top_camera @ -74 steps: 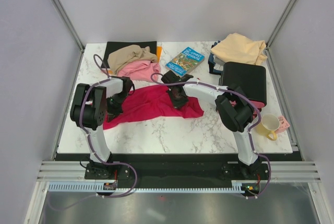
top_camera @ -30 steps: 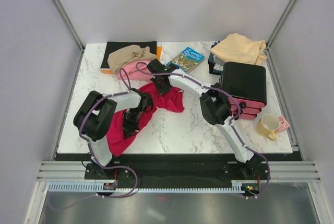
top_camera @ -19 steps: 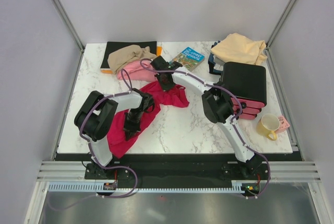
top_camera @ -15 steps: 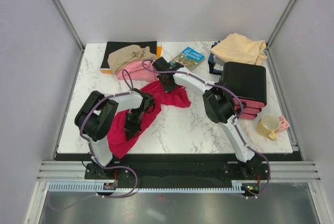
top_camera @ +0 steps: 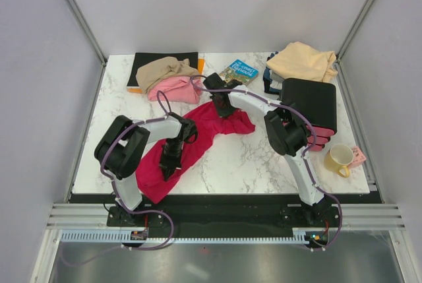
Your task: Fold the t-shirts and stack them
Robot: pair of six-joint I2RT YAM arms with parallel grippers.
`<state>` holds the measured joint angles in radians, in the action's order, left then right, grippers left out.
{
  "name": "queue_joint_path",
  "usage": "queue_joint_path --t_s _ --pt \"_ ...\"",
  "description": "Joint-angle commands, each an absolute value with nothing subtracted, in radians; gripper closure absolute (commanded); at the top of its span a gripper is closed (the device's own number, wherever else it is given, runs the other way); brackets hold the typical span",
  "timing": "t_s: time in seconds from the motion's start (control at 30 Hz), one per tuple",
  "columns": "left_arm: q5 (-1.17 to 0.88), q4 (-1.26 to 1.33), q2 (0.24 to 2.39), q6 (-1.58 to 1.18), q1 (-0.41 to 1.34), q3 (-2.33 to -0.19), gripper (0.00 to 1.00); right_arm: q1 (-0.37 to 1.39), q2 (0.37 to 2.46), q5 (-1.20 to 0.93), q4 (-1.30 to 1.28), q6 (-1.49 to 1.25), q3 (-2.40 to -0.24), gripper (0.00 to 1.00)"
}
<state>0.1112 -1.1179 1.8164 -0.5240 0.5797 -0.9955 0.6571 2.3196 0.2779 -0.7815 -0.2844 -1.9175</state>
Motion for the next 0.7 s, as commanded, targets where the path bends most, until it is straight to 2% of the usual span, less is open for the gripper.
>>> queue_joint_path --t_s 0.0,0.17,0.23,0.33,0.67 --pt "0.034 -1.009 1.792 -0.509 0.601 -1.008 0.98 0.649 2.287 0.316 -0.836 -0.304 -1.881 0.98" --pt "0.006 -0.999 1.809 -0.506 0.652 -1.032 0.98 0.644 2.281 0.313 -0.835 -0.319 -1.852 0.96" --pt "-0.02 -0.993 1.819 -0.505 0.672 -1.046 0.98 0.641 2.275 0.316 -0.838 -0.325 -1.85 0.91" --pt "-0.051 -0.988 1.832 -0.505 0.712 -1.064 0.98 0.632 2.266 0.327 -0.842 -0.331 -1.841 0.88" --pt "-0.117 -0.989 1.848 -0.531 0.851 -1.081 0.98 0.583 2.264 0.373 -0.865 -0.341 -1.835 0.85"
